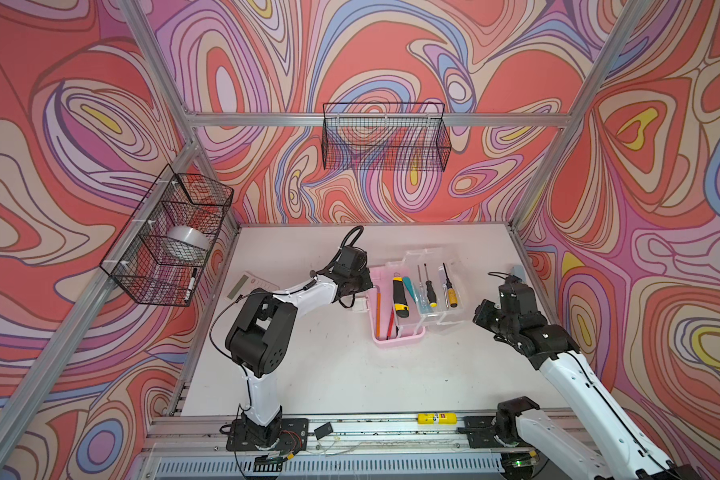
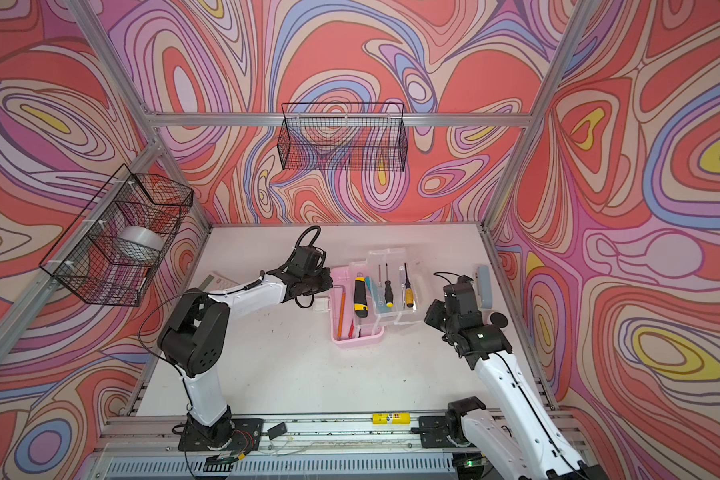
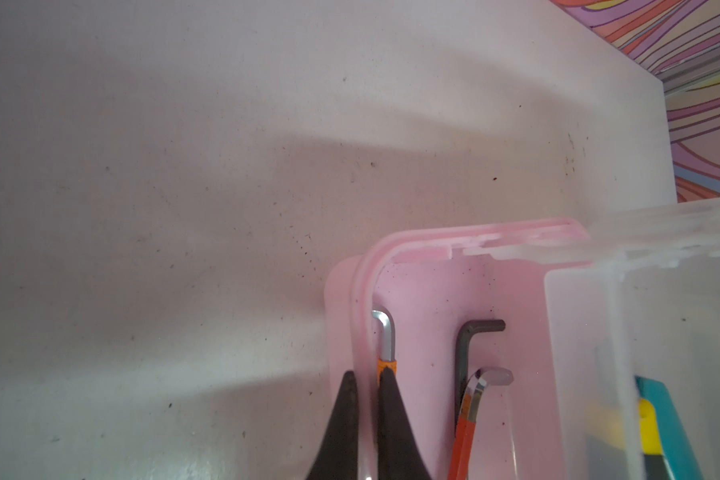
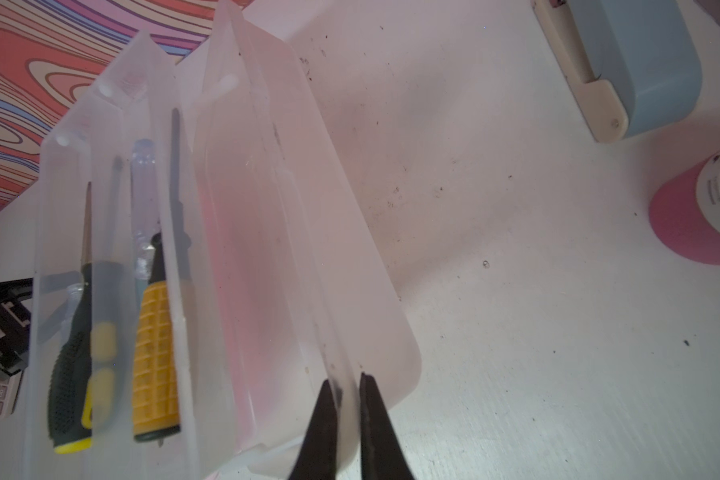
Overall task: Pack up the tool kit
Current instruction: 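Swing the clear lid down with the right gripper while the left holds the box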
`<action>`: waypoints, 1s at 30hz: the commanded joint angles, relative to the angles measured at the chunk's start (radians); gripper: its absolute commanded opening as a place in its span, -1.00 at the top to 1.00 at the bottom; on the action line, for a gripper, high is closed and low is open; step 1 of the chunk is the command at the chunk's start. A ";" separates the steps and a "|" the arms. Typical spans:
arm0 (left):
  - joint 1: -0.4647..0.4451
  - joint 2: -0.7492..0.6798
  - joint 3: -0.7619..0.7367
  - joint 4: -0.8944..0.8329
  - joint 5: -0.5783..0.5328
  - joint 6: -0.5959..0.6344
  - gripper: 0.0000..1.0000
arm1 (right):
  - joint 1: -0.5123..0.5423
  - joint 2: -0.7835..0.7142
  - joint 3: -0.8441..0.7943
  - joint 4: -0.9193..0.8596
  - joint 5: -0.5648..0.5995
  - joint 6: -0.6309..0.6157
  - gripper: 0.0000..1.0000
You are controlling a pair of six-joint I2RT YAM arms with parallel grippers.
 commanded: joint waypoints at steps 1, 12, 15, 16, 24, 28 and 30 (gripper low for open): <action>-0.038 -0.048 0.014 -0.002 0.095 0.035 1.00 | 0.089 -0.010 0.102 0.134 -0.003 0.050 1.00; -0.053 -0.049 0.013 0.007 0.096 0.024 1.00 | 0.238 0.032 0.158 0.172 0.026 0.052 1.00; -0.054 -0.043 0.016 0.013 0.099 0.020 1.00 | 0.299 0.059 0.159 0.201 0.035 0.061 1.00; -0.055 -0.042 0.018 0.014 0.102 0.020 1.00 | 0.324 0.068 0.159 0.210 0.043 0.064 1.00; -0.054 -0.042 0.013 0.024 0.103 0.013 1.00 | 0.509 0.171 0.223 0.215 0.163 0.061 1.00; -0.054 -0.038 0.011 0.033 0.106 0.008 1.00 | 0.590 0.226 0.255 0.201 0.223 0.058 1.00; -0.055 -0.039 0.010 0.034 0.105 0.006 1.00 | 0.614 0.244 0.260 0.201 0.234 0.065 1.00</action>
